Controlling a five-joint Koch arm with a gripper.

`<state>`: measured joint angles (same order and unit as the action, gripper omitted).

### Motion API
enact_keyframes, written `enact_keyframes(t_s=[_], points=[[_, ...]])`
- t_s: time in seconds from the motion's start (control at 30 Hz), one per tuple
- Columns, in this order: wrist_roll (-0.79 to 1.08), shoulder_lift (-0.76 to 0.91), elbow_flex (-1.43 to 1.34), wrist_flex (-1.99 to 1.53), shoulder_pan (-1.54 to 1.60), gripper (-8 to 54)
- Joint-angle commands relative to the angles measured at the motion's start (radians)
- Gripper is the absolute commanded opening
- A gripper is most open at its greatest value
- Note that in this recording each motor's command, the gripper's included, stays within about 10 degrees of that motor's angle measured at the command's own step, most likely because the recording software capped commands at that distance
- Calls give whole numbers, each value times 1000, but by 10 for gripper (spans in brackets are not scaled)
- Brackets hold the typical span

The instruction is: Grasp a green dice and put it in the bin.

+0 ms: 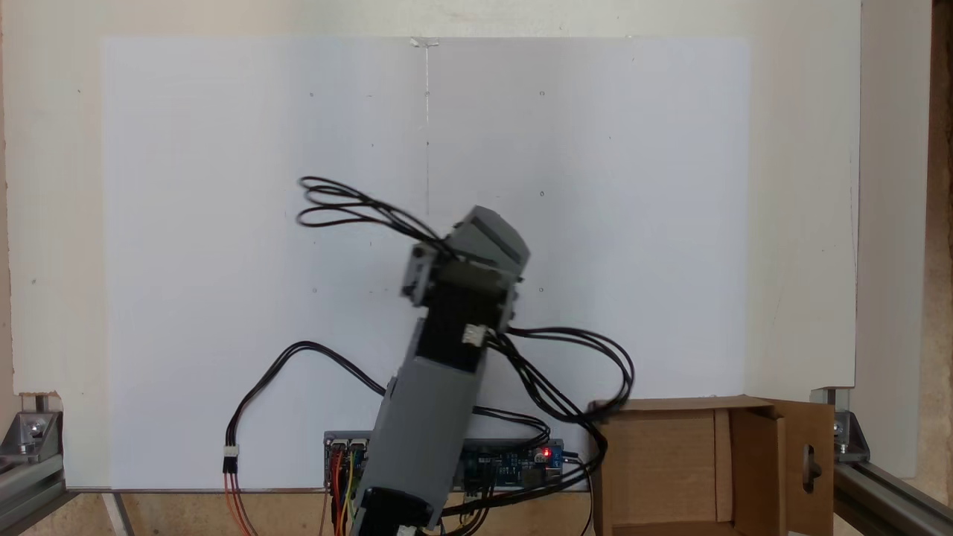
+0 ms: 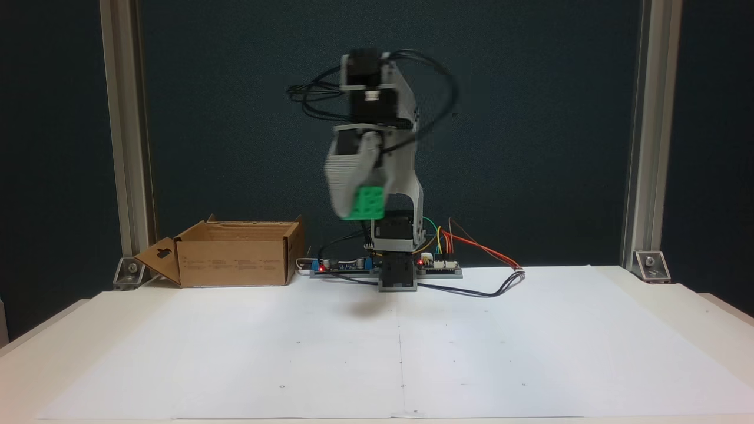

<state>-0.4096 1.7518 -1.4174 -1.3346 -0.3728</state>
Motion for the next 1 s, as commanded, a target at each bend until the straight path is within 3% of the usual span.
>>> enact_keyframes(t_s=[0.0,0.4,0.63,0.97], points=[[165,-5,64,-49,-159,118],[623,-282,399,25,-956,118],[675,-419,603,25,-1261,118],[811,-589,609,20,-1506,119]])
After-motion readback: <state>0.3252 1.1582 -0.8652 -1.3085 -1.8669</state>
